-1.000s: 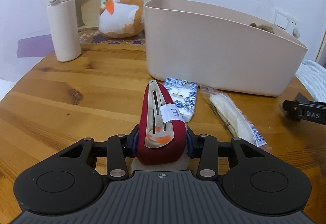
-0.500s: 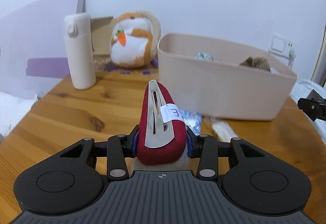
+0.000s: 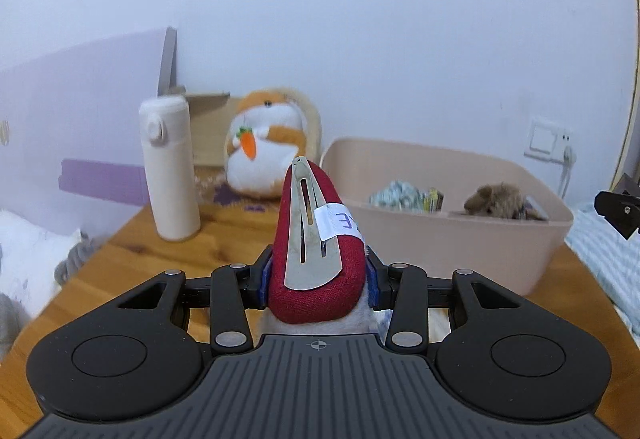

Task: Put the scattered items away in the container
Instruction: 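Lift and carry the red slipper and black box over the bin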

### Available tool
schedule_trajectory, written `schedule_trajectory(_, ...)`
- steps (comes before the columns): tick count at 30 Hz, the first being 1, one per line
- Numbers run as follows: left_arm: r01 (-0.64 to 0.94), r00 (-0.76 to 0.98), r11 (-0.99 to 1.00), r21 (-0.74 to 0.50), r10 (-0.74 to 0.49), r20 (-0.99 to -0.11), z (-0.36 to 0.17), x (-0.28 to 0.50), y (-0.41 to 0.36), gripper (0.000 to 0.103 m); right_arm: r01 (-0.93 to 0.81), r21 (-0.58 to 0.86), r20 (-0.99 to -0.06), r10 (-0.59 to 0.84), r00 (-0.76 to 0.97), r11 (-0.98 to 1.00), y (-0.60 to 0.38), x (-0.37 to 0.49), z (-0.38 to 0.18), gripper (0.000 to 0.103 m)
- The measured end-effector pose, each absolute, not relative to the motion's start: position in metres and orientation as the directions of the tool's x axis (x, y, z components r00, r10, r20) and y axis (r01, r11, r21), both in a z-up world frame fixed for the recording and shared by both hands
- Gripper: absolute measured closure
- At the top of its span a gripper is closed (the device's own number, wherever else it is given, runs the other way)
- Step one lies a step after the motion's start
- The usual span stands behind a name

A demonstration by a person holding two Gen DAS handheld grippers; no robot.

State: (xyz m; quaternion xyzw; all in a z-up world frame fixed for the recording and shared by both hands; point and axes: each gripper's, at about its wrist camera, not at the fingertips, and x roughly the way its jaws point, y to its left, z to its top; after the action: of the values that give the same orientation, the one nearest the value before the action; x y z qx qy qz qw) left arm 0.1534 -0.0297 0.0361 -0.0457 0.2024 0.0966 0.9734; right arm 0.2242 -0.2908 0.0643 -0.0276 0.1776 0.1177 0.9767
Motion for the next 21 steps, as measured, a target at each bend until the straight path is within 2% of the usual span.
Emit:
schedule_trajectory(8, -0.193, 0.925, 0.980, -0.040, 0.168, -0.342, 0.064, 0.169, -0.031, 0.060, -0.235, -0.012, -0.314, 0.219, 0.924, 0.972, -0.285, 0.233, 0.084, 0.055)
schedule_trajectory(21, -0.157, 0.935, 0.987, -0.043, 0.135, -0.327, 0.077, 0.206, -0.043, 0.060, -0.241, 0.003, -0.282, 0.232, 0.931, 0.970, -0.270, 0.263, 0.095, 0.055)
